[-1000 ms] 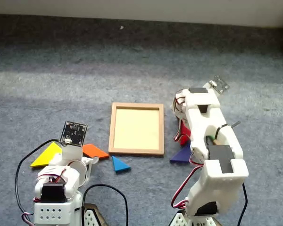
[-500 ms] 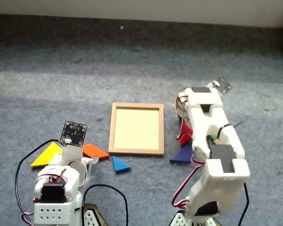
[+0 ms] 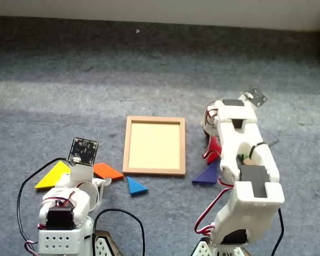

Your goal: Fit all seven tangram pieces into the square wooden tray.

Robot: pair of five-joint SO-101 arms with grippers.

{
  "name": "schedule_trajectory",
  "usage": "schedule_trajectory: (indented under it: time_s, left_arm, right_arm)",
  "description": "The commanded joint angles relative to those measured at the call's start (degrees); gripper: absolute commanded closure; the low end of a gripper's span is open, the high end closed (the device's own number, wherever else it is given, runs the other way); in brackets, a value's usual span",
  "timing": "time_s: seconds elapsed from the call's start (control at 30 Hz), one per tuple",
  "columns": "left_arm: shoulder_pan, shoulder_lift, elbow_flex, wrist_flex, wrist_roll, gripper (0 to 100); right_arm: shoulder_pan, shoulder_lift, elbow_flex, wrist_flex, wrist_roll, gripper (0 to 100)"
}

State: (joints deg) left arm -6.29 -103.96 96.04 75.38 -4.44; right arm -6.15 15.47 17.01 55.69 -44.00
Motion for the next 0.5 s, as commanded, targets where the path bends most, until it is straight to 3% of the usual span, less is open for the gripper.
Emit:
schedule_trajectory:
  time_s: [0.0, 0.2, 0.47]
  left_arm:
    - [0.92, -0.40, 1.10, 0.26, -0.18, 76]
    - [0.92, -0.40, 1.10, 0.26, -0.18, 76]
    - [0.92, -0.40, 1.10, 0.26, -0.18, 76]
  right_arm:
    - [0.04, -0.40, -2.07, -0.75, 2.55, 94.0]
    - [0.04, -1.63, -2.15, -0.66, 2.64, 94.0]
    - [-2.95, -14.37, -1.71, 5.32, 2.64, 94.0]
